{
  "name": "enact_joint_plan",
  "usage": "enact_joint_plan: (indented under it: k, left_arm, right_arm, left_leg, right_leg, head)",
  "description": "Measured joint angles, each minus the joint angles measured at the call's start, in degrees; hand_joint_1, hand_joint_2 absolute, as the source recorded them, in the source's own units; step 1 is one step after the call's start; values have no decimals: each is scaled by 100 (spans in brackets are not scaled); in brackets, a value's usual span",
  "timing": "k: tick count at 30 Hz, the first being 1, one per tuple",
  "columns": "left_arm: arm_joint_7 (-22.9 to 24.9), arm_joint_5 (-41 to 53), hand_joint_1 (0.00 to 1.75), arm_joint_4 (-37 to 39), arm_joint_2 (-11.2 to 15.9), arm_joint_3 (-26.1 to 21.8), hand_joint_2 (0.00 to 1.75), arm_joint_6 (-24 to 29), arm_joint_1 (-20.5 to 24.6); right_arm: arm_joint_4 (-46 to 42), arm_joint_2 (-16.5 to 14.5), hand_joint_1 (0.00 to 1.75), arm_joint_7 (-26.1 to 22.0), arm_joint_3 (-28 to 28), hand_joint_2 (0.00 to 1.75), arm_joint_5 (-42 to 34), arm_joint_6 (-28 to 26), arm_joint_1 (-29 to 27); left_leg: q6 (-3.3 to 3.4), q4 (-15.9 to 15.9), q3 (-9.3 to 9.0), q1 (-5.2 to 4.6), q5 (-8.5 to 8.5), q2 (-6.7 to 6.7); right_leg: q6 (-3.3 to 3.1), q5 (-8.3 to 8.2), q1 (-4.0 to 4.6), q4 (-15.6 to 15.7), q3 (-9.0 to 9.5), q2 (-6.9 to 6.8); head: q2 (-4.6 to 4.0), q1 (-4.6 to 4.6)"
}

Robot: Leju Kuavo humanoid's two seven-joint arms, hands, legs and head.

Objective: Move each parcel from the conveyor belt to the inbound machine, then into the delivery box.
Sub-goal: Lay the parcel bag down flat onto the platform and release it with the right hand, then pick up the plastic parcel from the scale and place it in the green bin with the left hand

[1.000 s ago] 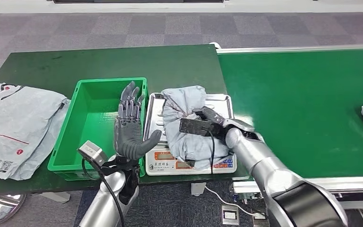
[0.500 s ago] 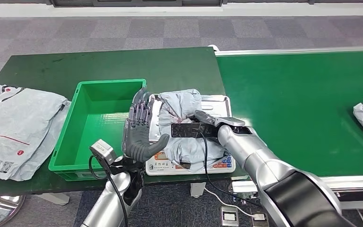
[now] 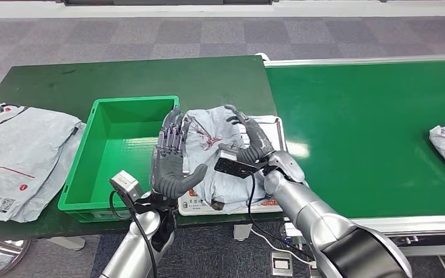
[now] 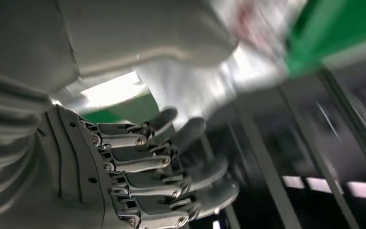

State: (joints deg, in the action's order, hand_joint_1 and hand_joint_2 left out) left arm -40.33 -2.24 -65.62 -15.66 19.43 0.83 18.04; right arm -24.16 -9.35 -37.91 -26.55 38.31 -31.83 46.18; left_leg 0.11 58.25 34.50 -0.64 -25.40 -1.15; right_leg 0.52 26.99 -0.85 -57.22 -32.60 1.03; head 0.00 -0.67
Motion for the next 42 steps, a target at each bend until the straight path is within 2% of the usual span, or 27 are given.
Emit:
enact_joint_plan:
  k: [2, 12, 15, 21, 23, 26, 30, 35, 42]
  left_arm:
    - [0, -3, 0, 4, -4, 0, 175, -24, 0]
    - [0, -4, 0, 7, -15, 0, 175, -60, 1]
    - [2, -21, 0, 11, -15, 0, 175, -86, 1]
    - [2, 4, 0, 25, -13, 0, 175, -133, 0]
    - [2, 26, 0, 25, -12, 0, 175, -121, 0]
    - [1, 371, 0, 263, 1, 53, 175, 122, 116]
    - [124, 1287, 0, 1452, 33, 283, 175, 817, 548]
    - [168, 1470, 0, 2449, 35, 363, 175, 1008, 801]
    - [166, 1472, 0, 2945, -5, 448, 175, 1015, 1055]
  right_arm:
    - [-77, 4, 0, -129, 129, 175, -78, -35, -15]
    - [-252, 15, 0, -161, 386, 175, -154, -40, -94]
    - [-411, 20, 0, -193, 411, 175, -514, 102, -152]
    - [-807, 86, 0, -216, 444, 175, -1497, 880, -233]
    - [-1081, 144, 0, -221, 444, 175, -1835, 906, -313]
    - [-1735, 346, 0, -226, 461, 175, -2400, 439, -530]
    - [-3006, 794, 0, -228, 833, 175, -2953, -244, -1174]
    - [-4291, 1324, 0, -228, 1588, 175, -3225, -214, -2069]
    - [-4941, 1532, 0, -227, 1840, 175, -3162, -228, -2450]
  left_leg:
    - [0, 0, 3, 0, -1, 0]
    - [0, 0, 7, 0, 0, 0]
    - [0, 0, 8, 0, 0, 1]
    - [0, 0, 10, 0, 0, 1]
    - [0, 0, 11, 0, 0, -1]
    - [1, 2, 11, 0, 0, -14]
    - [4, 3, 11, -2, -1, -33]
    - [12, 4, 22, -12, -7, -21]
    - [12, 1, 14, -10, -7, -11]
  right_leg:
    - [0, 1, 0, 1, -2, 0]
    - [0, 0, 0, 0, -7, 0]
    - [0, 0, 0, 0, -9, 0]
    - [0, 1, 0, 0, -11, 0]
    - [0, 1, 0, 1, -12, 0]
    - [0, 1, -1, 6, -12, -10]
    - [2, 3, -2, 11, 0, -30]
    - [5, 2, -11, 11, -9, -18]
    - [8, 5, -9, 7, -8, -12]
  head:
    - [0, 0]
    - [0, -1]
    - [0, -1]
    - [0, -1]
    - [0, -1]
    - [0, 0]
    - [0, 1]
    - [0, 2]
    - [0, 0]
